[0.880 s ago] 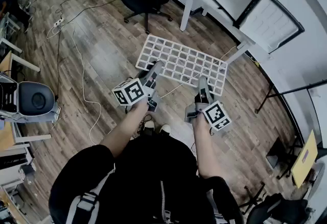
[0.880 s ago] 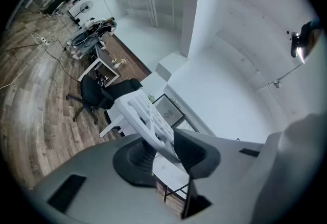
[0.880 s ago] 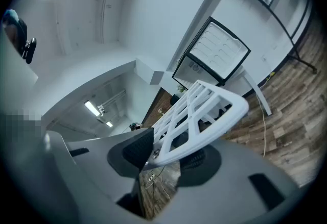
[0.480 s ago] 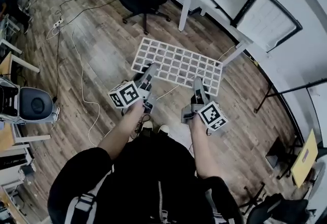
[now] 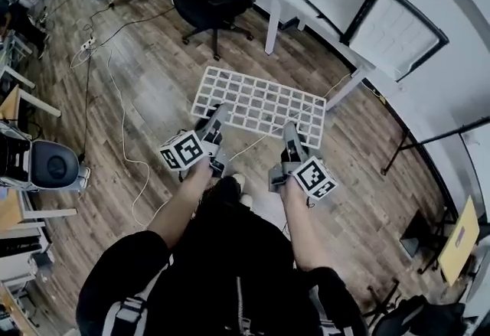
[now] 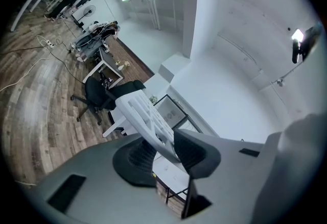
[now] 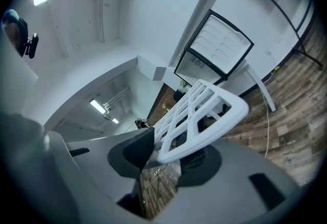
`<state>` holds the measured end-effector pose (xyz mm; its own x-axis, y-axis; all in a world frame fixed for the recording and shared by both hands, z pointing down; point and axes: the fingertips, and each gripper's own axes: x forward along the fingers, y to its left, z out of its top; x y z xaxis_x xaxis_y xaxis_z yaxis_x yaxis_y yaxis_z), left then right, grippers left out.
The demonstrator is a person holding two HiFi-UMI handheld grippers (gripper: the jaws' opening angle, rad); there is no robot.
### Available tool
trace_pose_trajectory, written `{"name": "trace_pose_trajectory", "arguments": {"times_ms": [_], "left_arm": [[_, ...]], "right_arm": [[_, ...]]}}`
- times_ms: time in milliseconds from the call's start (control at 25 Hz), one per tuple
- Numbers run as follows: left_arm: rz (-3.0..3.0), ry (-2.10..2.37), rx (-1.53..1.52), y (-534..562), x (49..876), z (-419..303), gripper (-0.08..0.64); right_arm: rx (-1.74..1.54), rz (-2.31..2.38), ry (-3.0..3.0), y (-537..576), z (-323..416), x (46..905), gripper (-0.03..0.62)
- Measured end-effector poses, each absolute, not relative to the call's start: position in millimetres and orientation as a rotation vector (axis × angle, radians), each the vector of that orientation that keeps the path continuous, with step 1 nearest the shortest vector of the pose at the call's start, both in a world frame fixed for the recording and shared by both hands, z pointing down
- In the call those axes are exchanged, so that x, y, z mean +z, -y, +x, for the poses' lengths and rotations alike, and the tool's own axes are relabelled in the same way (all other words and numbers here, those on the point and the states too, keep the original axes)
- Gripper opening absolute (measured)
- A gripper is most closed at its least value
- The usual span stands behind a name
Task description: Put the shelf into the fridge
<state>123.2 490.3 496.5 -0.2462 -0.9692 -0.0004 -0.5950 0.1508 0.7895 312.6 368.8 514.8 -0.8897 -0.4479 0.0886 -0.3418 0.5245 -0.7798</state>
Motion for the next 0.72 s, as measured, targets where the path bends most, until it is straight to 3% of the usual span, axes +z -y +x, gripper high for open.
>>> {"name": "trace_pose_trajectory", "arguments": {"times_ms": [360,720], "left_arm": [[1.511,1.883,-0.948,-435.4,497.7,92.2,0.117],[1.568,1.809,-0.925,-341.4,496.7,7.0,0.117]], "right_arm": [[-1.312,-0.735,-2.620,-318.8,285.7,518.7,0.135],[-1.277,-0.803,-2.573,-240.8,207.8,512.5,0.132]]}}
